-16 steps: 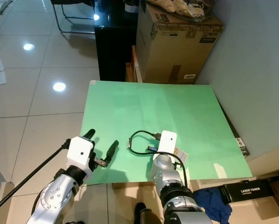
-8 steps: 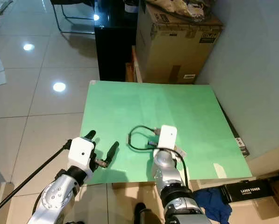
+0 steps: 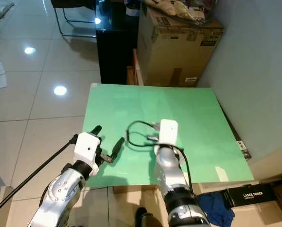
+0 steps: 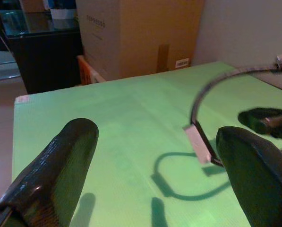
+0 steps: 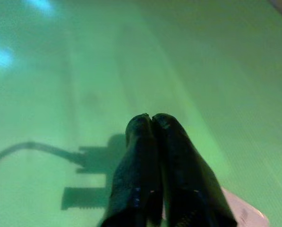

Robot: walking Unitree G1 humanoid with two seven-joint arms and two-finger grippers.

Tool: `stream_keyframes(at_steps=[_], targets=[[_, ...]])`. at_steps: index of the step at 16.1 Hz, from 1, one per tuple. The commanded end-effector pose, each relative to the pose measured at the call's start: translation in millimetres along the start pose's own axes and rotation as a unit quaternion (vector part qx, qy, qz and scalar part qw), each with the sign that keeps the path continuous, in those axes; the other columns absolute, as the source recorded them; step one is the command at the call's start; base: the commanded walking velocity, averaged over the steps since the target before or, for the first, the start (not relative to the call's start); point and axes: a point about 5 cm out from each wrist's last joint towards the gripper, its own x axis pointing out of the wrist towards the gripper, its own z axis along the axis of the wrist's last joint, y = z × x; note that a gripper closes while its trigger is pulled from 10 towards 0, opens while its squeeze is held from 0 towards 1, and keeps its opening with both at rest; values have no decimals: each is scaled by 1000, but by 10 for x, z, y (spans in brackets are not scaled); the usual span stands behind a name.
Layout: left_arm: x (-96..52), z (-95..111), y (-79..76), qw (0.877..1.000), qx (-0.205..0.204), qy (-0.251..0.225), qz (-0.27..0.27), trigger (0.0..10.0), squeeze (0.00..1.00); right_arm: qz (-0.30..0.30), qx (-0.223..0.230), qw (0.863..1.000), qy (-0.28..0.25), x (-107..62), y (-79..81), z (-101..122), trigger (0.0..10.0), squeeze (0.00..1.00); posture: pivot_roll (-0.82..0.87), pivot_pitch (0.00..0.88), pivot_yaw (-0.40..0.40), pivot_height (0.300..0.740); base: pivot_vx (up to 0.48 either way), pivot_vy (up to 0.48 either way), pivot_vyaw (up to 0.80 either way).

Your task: Hang keys on a hook

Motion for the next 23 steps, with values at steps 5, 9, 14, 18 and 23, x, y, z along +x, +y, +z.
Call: stream_keyframes(at_steps=[5, 9, 14, 18, 23], targets=[[-56, -67, -59, 1000, -3, 12, -16, 10000, 0, -50, -25, 998, 37, 64, -265, -138, 10000, 1000, -54, 200, -60, 740, 0, 0, 0], [-181, -80, -43, 1000, -1, 21, -10, 10000, 0, -54, -24, 997, 39, 131, -321, -92, 10000, 1000, -23, 230, -63, 740, 0, 0, 0], [-341, -89, -4, 999, 3, 34, -3, 10000, 0, -36, -28, 998, 53, 146, -254, -122, 10000, 1000, 13, 269, -55, 740, 0, 0, 0], [-386, -85, 11, 999, 4, 41, 0, 10000, 0, -28, 1, 997, 77, 132, -182, -186, 10000, 0, 16, 277, -62, 740, 0, 0, 0], [-415, -80, 23, 999, 4, 43, 4, 10000, 0, -26, 19, 993, 112, 99, -187, -318, 10000, 0, 16, 279, -67, 740, 0, 0, 0]])
